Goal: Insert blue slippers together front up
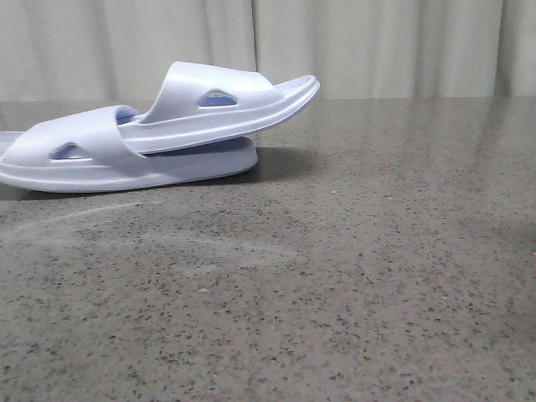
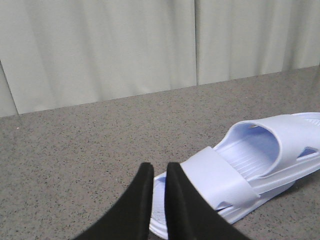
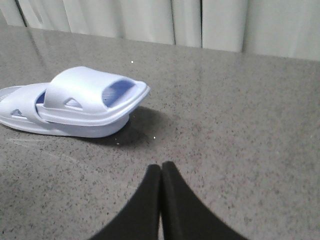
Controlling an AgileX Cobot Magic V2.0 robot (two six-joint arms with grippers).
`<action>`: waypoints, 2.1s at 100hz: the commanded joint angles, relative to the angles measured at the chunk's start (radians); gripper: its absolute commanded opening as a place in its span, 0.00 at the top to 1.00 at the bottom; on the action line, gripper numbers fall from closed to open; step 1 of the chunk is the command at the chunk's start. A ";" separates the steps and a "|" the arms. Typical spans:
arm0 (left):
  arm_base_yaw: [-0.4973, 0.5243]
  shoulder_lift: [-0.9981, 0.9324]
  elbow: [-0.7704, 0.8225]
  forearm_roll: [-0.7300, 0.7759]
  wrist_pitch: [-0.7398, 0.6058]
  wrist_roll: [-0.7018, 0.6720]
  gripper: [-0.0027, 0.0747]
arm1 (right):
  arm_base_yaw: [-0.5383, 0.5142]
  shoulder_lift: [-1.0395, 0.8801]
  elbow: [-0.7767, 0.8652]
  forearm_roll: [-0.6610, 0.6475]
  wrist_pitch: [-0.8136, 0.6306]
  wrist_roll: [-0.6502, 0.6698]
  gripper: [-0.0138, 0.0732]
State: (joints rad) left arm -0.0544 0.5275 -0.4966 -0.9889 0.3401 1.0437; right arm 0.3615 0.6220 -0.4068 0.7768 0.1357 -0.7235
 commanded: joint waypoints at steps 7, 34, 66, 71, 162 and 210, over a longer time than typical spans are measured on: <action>-0.009 -0.066 0.036 -0.061 -0.047 0.003 0.95 | 0.002 -0.051 0.047 0.052 -0.085 -0.009 0.93; -0.009 -0.151 0.127 -0.091 -0.057 0.003 0.95 | 0.002 -0.151 0.123 0.055 -0.023 -0.009 0.93; -0.009 -0.153 0.127 -0.099 -0.029 0.003 0.95 | 0.002 -0.159 0.133 0.064 -0.024 -0.009 0.93; -0.009 -0.153 0.127 -0.099 -0.019 0.003 0.95 | 0.002 -0.159 0.133 0.064 -0.024 -0.009 0.93; -0.009 -0.165 0.129 0.002 -0.027 -0.062 0.95 | 0.002 -0.159 0.133 0.064 -0.024 -0.009 0.93; -0.007 -0.414 0.396 0.895 -0.351 -1.103 0.95 | 0.002 -0.159 0.133 0.064 -0.024 -0.009 0.93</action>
State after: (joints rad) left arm -0.0544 0.1392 -0.1136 -0.1553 0.0799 -0.0234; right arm 0.3634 0.4620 -0.2447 0.8310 0.1551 -0.7235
